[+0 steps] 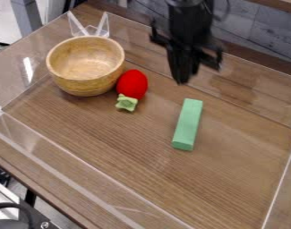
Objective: Put the green stick in the brown bowl
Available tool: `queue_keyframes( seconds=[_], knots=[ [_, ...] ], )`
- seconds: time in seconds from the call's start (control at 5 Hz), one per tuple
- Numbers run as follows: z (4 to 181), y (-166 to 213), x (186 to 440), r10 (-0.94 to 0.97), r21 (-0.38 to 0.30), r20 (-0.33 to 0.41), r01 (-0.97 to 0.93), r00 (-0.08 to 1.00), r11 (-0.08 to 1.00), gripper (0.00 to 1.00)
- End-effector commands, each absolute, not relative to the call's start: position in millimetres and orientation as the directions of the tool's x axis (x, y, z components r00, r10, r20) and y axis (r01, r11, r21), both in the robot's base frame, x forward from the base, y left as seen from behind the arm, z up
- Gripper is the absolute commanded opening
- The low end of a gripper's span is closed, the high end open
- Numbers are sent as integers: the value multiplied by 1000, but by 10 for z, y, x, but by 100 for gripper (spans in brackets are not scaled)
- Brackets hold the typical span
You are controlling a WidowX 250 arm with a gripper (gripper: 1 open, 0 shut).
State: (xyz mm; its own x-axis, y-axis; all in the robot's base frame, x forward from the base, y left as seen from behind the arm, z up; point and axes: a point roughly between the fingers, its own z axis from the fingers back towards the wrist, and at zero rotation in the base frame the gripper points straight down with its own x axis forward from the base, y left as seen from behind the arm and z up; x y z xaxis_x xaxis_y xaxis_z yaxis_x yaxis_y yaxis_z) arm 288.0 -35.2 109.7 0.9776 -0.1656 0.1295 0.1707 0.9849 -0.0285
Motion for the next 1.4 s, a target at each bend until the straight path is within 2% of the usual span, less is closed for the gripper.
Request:
queue_keyframes(
  seconds=[0.0,0.2,0.4,0.6,0.8,1.2],
  knots=[
    [1113,-442,2827,-154,-19,174,159,973,987,100],
    [1036,-507,2759,-138,-22,165,143,977,989,0],
    [952,-573,2756,-136,-23,163,142,977,990,0],
    [966,-610,2753,-130,-24,171,136,977,990,0],
    [886,-588,2718,-172,-42,158,181,972,983,100],
    [491,-263,2666,-44,-95,167,61,985,994,100]
  ],
)
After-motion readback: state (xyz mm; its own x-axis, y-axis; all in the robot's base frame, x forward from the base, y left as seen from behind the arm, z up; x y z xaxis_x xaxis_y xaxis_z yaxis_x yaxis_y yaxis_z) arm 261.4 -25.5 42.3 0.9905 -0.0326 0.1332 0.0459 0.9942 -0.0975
